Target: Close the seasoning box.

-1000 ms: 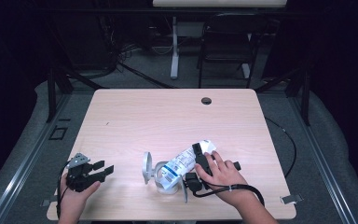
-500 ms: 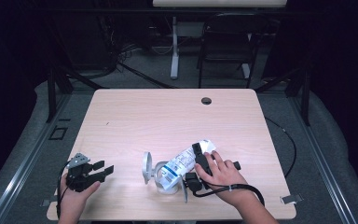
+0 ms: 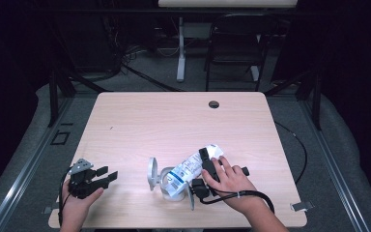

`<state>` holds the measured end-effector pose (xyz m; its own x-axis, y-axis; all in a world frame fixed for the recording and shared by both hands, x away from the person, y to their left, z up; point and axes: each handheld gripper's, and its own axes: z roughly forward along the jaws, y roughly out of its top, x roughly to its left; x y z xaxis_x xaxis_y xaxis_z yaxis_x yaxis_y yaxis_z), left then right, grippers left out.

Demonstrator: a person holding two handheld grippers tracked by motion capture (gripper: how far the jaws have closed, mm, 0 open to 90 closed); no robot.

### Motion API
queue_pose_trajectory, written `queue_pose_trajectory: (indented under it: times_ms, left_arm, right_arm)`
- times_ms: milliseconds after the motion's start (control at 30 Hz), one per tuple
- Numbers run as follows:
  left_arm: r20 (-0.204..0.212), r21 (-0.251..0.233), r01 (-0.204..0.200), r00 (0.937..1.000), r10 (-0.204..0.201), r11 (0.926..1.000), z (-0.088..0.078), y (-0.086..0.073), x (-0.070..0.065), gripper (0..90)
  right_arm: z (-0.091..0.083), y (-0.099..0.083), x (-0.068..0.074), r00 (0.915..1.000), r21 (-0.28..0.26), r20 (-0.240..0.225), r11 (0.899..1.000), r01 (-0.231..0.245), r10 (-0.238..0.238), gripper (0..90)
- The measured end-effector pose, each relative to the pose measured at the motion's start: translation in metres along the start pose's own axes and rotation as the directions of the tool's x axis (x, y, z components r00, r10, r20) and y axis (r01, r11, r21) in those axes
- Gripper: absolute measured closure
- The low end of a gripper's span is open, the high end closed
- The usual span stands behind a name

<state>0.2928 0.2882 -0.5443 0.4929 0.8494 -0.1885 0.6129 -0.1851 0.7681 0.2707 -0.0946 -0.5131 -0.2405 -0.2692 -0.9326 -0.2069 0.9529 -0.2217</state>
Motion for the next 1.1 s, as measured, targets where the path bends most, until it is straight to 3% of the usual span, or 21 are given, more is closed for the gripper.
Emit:
queue_pose_trajectory:
  times_ms: [1100]
  left_arm:
    - [-0.002,0.001,0.013,0.9999,-0.013,0.9999,0.0011,-0.0025,0.0026,49.0]
  right_arm:
    - [-0.0005,-0.0003,-0.0010,1.0000,-0.002,-0.003,1.000,0.009,-0.009,40.6]
